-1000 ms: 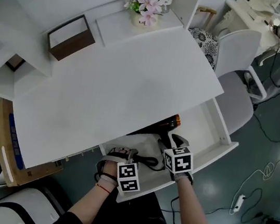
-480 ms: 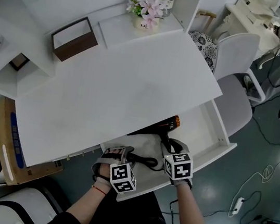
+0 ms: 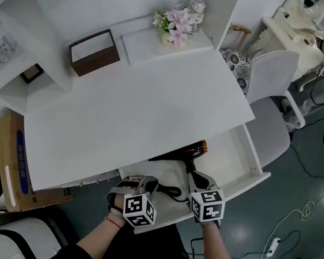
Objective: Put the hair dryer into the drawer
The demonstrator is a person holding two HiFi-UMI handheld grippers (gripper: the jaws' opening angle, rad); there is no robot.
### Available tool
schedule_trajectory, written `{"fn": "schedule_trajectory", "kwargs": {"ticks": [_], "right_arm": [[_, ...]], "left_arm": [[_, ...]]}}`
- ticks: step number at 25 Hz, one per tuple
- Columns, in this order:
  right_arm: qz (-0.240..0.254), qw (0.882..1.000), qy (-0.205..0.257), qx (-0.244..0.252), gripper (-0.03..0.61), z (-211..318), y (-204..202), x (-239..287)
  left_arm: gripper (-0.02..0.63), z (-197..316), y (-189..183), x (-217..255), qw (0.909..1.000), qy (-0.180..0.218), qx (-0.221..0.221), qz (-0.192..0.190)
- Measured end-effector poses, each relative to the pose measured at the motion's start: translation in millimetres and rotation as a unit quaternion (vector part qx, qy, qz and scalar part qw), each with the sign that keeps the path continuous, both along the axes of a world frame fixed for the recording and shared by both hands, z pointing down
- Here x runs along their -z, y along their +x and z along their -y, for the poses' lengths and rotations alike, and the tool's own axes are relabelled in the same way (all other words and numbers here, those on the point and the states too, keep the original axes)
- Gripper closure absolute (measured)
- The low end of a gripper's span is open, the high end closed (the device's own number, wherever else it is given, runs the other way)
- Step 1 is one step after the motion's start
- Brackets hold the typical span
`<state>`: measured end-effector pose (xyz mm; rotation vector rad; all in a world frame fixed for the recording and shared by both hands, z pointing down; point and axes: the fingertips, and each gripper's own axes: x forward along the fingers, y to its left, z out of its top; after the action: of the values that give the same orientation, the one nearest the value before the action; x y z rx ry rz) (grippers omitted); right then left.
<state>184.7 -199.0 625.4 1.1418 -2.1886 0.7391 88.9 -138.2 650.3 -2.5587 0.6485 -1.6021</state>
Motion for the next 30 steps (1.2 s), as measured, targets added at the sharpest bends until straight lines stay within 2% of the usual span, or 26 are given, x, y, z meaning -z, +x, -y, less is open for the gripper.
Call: {"fn": "schedule_trajectory", "kwargs": {"ticks": [8,15,21,30], "right_arm": [[0.013,0.999,0.032,0.013,0.575,-20,0,22],[0.029,0.997,0.064,0.019,0.575,-35,3,45],[0.033,0.995,0.089,0.024,0.575,-48,6,65],[0.044,0.989,0.143,0.022,0.575,-60,8,104]], "left_arm": [[0.609,-4,10,14,0.9964,-0.017,0.05,-0.065],[0.609,-8,17,36,0.9838,-0.019,0.099,-0.149],[0.609,-10,18,60,0.9766,0.009,0.117,-0.181],[0.609,-12,11,109,0.9516,0.068,0.151,-0.259]]}}
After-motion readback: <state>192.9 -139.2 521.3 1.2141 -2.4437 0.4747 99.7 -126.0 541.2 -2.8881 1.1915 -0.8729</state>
